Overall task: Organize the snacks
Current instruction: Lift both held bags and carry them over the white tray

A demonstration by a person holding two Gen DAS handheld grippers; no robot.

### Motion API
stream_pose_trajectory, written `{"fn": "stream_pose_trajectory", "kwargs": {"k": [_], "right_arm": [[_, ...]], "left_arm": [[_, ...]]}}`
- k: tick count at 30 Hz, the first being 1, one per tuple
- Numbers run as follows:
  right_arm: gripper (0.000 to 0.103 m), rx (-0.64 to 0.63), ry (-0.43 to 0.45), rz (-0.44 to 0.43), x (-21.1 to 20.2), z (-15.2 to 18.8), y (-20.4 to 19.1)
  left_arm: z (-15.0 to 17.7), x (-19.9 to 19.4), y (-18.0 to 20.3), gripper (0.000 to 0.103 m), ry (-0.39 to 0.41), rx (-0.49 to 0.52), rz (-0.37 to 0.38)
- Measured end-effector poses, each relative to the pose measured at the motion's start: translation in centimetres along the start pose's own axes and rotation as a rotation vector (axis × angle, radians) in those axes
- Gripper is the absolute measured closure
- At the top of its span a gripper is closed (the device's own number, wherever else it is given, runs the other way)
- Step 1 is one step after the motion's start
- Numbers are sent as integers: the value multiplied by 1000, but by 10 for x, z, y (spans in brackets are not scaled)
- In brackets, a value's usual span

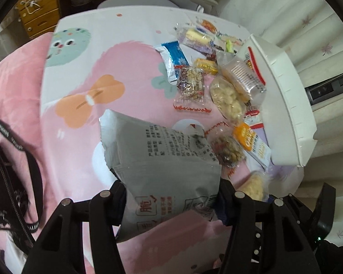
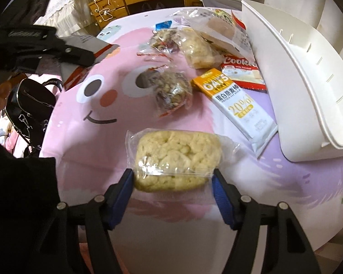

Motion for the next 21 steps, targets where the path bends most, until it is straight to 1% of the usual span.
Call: {"fn": "stream_pose_trajectory", "kwargs": {"k": [2,5,9,13,17,21], "right_arm": [[36,-7,18,-3,-8,-2,-5],[36,-19,60,-8,-25,-7,-10],[36,-50,123,5,-52,-14,-22],[35,-20,168,8,-75,-17,-30],[35,23,207,0,-101,-12,-30],[35,37,218,0,-119,-10,-29]], "left_arm": [[6,-9,0,46,19,-15,8],[19,-37,-10,46,52,-38,32],[36,-64,-12,45,104,-39,54],[55,-84,-10,45,155,-46,75],[74,-102,-5,44,192,-33,68],[89,-120,8,44,209,-19,106]]}}
Point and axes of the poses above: each gripper's, at about its wrist camera, not at the fingertips, and x roughly the way its jaws point, y to its right, z to its underside, the point moved 7 cm from there along x, roughly the way its jaws point, and after that the axes turned 15 degrees about -x, right-handed, at the moved point
